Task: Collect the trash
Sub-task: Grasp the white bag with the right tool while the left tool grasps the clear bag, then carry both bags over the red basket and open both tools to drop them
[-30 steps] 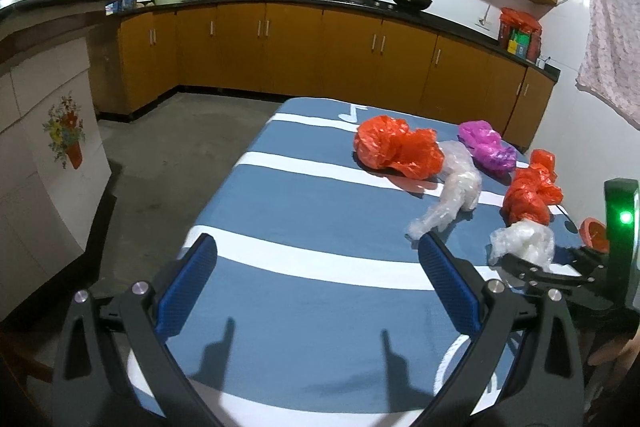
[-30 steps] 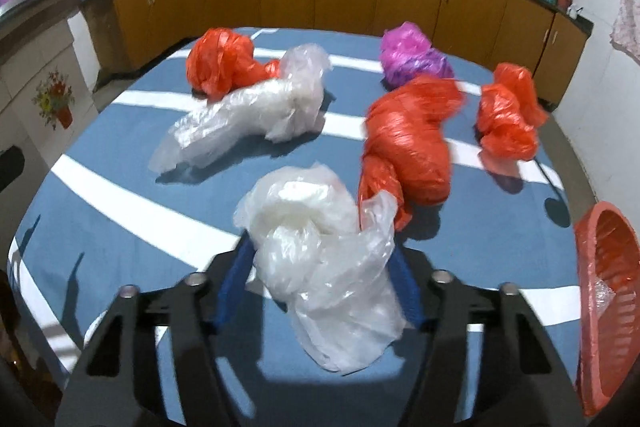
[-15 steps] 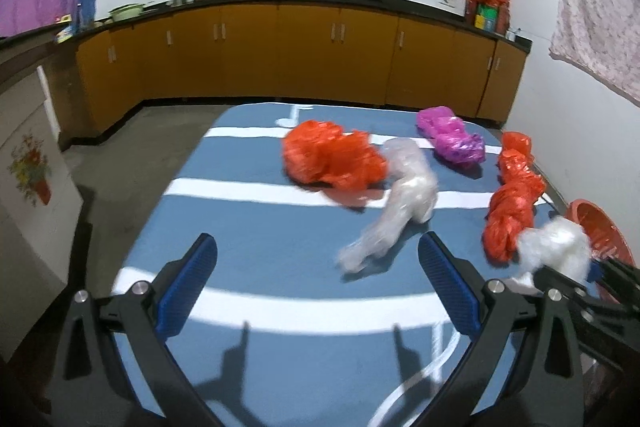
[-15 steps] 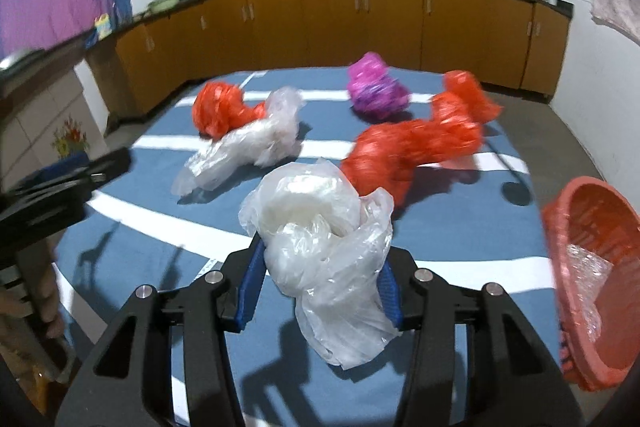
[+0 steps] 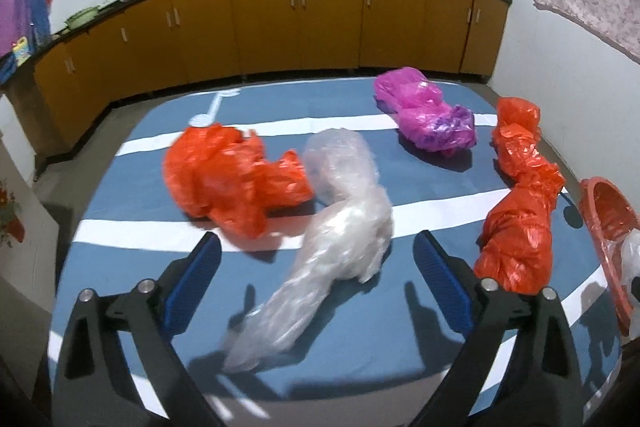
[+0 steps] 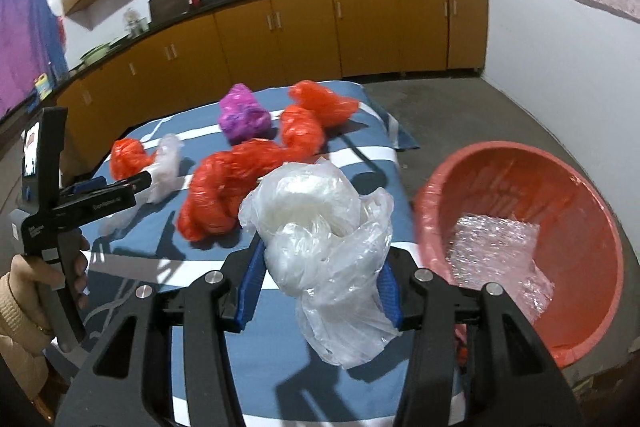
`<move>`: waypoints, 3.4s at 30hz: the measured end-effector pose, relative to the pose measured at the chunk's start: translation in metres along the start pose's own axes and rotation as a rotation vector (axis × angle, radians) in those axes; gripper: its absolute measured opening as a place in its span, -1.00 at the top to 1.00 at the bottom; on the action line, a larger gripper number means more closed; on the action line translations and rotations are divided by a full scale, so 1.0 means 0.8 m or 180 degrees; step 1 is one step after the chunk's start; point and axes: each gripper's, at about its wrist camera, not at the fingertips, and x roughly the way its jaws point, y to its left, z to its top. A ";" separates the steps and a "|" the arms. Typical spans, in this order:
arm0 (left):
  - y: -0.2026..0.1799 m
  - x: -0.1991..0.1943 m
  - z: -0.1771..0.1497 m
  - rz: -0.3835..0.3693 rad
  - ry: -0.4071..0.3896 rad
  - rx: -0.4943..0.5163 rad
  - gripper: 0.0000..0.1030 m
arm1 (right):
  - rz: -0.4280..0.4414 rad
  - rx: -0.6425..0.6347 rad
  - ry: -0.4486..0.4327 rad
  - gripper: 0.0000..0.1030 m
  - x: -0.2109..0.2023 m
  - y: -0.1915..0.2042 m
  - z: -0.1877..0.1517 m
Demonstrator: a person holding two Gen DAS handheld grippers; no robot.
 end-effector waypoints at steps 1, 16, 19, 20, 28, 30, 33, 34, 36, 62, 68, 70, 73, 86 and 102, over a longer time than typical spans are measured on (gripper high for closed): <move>-0.004 0.006 0.003 -0.0033 0.0026 0.0010 -0.76 | -0.0001 0.0007 0.0002 0.04 0.002 -0.002 0.001; -0.035 0.065 0.018 -0.0149 0.0385 0.0161 -0.05 | -0.0031 0.0089 0.0004 0.04 0.009 -0.027 -0.001; -0.034 0.070 0.015 -0.0191 0.0448 0.0112 0.06 | -0.0052 0.0107 -0.0014 0.04 0.007 -0.031 0.000; -0.033 0.070 0.016 -0.0187 0.0454 0.0112 0.09 | -0.0057 0.0113 -0.0018 0.04 0.006 -0.032 0.001; -0.036 0.034 0.014 -0.0245 0.0286 0.0142 0.15 | -0.0130 0.0169 -0.0153 0.04 -0.017 -0.040 0.006; -0.038 0.015 0.014 -0.0288 0.0198 0.0174 0.15 | -0.0156 0.0177 -0.0191 0.04 -0.024 -0.043 0.007; -0.042 -0.013 0.015 -0.0358 0.0070 0.0212 0.15 | -0.0200 0.0201 -0.0246 0.04 -0.036 -0.047 0.009; -0.044 -0.019 0.017 -0.0379 0.0049 0.0214 0.15 | -0.0224 0.0210 -0.0269 0.04 -0.041 -0.049 0.009; -0.045 -0.035 0.017 -0.0454 -0.0014 0.0216 0.15 | -0.0266 0.0218 -0.0304 0.04 -0.049 -0.051 0.009; -0.184 -0.146 0.000 -0.1226 -0.0339 0.0737 0.15 | -0.1118 0.0410 -0.0587 0.04 -0.112 -0.128 0.001; -0.223 -0.148 -0.006 -0.1376 -0.0313 0.0845 0.15 | -0.1344 0.0446 -0.0606 0.04 -0.116 -0.152 0.002; -0.237 -0.147 -0.008 -0.1434 -0.0291 0.0873 0.15 | -0.1373 0.0469 -0.0607 0.04 -0.116 -0.159 0.003; -0.260 -0.145 -0.012 -0.1525 -0.0257 0.0927 0.15 | -0.1407 0.0524 -0.0604 0.04 -0.115 -0.170 0.004; -0.349 -0.109 -0.023 -0.1780 -0.0082 0.1153 0.15 | -0.1395 0.0770 -0.0639 0.04 -0.104 -0.218 0.022; -0.397 -0.071 -0.030 -0.1830 0.0063 0.1225 -0.34 | -0.1143 0.1100 -0.0647 -0.45 -0.095 -0.262 0.026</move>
